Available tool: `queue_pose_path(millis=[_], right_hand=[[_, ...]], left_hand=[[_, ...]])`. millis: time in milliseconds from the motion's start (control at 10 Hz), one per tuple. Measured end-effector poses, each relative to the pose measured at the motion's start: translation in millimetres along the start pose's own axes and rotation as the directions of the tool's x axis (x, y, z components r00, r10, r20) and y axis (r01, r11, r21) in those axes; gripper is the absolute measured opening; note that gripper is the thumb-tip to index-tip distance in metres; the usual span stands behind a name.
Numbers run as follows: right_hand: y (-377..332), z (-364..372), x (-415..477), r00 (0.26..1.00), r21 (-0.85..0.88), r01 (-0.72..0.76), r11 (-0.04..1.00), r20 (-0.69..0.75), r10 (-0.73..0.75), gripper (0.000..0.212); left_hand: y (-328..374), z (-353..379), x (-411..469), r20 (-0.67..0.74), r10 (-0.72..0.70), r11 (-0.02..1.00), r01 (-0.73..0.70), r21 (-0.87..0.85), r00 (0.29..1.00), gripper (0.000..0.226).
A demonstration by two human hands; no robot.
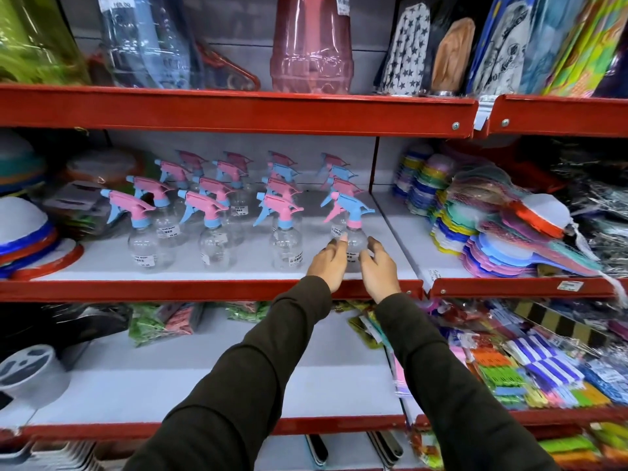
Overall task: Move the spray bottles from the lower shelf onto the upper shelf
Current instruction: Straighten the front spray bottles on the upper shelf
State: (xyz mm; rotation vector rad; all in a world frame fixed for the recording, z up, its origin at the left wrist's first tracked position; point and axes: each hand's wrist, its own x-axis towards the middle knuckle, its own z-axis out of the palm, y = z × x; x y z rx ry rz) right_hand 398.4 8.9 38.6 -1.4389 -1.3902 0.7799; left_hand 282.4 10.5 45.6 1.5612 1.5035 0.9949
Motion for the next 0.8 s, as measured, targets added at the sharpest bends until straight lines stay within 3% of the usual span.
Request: queue_pose_path(millis=[600, 700, 800], right_hand=[[1.3, -4.5, 0.2, 0.999, -0.068, 0.003, 0.998, 0.047, 0.0, 0.055], [-2.7, -5.2, -3.9, 1.0, -0.038, 0.008, 0.999, 0.018, -0.008, 0.054], [-12.0, -21.8, -19.8, 0.981, 0.16, 0.079, 0.984, -0.187, -0.048, 0.047]], left_hand=[[0.6, 0.4, -8.3, 0.007, 0.013, 0.995, -0.014, 0.1, 1.0, 0.07], [0.9, -0.1, -7.1, 0.007, 0.019, 0.994, -0.02, 0.104, 1.0, 0.07], [-1.9, -2.5, -18.5, -0.09, 0.098, 0.989, -0.087, 0.118, 0.991, 0.063]])
